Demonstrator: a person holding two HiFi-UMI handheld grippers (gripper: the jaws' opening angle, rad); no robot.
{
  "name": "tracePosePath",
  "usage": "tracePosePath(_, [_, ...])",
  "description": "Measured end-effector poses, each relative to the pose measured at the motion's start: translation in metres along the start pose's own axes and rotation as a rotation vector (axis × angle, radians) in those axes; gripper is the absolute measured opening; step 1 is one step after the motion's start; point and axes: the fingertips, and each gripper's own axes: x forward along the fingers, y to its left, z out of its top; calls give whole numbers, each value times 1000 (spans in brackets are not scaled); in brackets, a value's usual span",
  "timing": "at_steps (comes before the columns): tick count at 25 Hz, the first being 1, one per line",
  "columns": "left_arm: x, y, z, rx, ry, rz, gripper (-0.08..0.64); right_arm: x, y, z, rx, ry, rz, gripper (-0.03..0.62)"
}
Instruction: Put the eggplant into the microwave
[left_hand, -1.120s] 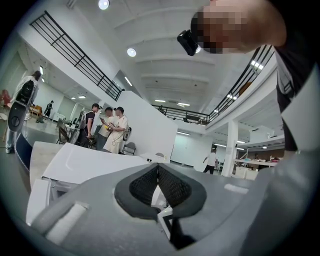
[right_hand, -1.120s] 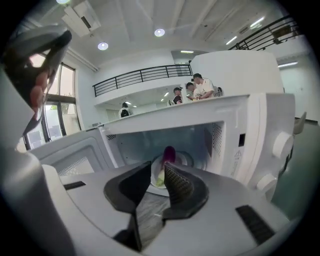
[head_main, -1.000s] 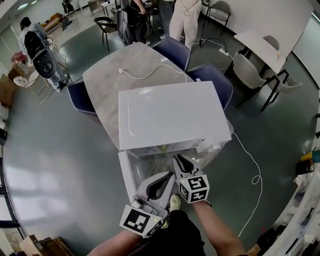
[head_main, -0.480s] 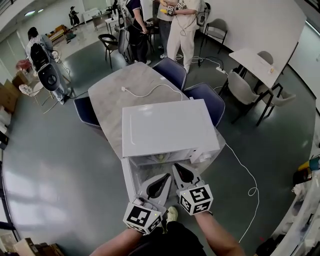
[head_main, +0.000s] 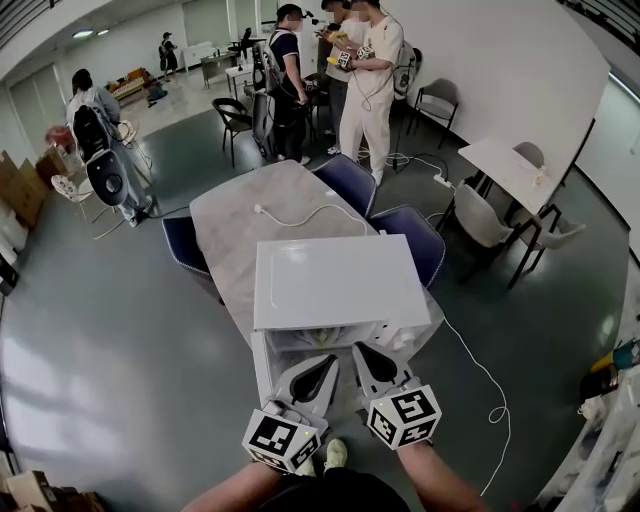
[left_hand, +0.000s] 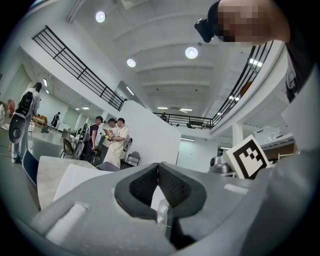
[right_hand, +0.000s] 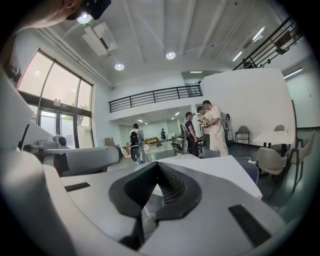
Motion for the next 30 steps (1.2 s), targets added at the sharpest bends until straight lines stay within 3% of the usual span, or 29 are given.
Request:
tracePosePath(9, [-10,-7,16,29,-18,-13,9,-7,27,21,-31,-39,39,3])
tracePosePath(30, [-8,-6,28,42,-42,14,9,-13,31,35,-41,-61,59,0])
